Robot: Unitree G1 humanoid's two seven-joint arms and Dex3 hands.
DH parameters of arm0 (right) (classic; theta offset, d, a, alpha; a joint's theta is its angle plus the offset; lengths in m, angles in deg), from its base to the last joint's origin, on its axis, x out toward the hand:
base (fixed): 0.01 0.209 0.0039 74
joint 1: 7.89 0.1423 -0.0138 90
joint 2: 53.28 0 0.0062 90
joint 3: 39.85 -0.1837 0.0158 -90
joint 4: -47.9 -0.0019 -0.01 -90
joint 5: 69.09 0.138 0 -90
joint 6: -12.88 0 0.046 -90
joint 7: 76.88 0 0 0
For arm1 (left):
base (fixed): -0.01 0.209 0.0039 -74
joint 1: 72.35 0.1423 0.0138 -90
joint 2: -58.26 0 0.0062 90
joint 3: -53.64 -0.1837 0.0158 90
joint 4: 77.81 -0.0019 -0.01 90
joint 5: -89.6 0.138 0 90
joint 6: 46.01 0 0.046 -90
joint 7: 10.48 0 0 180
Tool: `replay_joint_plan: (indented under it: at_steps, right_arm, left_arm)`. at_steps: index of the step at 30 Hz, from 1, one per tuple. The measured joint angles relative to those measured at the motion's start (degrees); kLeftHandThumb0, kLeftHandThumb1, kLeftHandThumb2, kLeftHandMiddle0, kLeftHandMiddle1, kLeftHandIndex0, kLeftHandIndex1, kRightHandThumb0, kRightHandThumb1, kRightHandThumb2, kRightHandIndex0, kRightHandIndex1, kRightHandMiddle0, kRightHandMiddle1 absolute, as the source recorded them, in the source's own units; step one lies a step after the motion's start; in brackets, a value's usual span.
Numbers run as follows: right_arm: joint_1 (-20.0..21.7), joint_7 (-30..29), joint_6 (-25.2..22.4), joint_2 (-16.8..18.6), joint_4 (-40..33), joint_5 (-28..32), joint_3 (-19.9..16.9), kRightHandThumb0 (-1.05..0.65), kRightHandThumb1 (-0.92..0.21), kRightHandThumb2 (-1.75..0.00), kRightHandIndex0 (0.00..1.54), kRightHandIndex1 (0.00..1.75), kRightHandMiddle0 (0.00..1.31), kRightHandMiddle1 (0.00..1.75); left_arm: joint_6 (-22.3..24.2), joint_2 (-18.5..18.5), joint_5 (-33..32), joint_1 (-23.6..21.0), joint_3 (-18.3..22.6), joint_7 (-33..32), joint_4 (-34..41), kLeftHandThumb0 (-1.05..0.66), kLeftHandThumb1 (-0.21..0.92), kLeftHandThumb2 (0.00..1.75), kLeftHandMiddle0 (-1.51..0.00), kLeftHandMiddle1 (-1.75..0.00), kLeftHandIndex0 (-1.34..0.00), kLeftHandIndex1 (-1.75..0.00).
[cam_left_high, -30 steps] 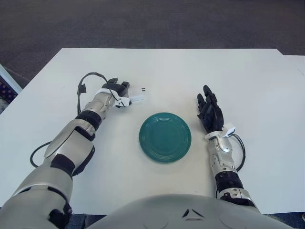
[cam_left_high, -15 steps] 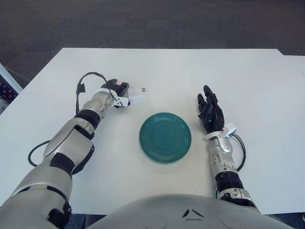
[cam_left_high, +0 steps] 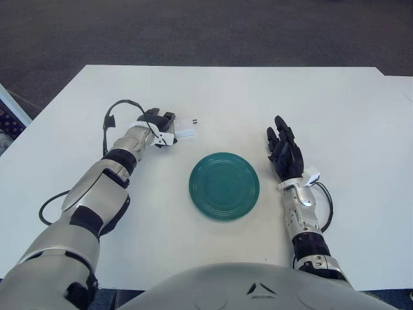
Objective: Put the charger into the plate.
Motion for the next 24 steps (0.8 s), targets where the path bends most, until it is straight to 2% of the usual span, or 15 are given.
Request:
replay_joint_plan:
  at_steps: [14,24]
  right_arm:
    - [0.0,1.36,-0.03,-0.01,0.11,0.14,-0.18,-0.99,-0.92,-0.94,0.02,0.0,0.0,0.21]
    - [-0.01,-0.21,0.03,-0.01,0.11,-0.33,0.03,-0.97,-0.92,-0.95,0.01,0.0,0.0,0.19]
  left_arm:
    - [-1.42,-0.01,-1.55,0.03,0.21,-0.29,-0.05,-1.05,0.92,0.79,-0.06,0.0,-0.04,-0.57]
    - [-2.02,-0.03,-2.08,0.03,0.64,0.28,-0.03,-1.05,0.92,0.8,-0.09,-0.02,-0.03,-0.58]
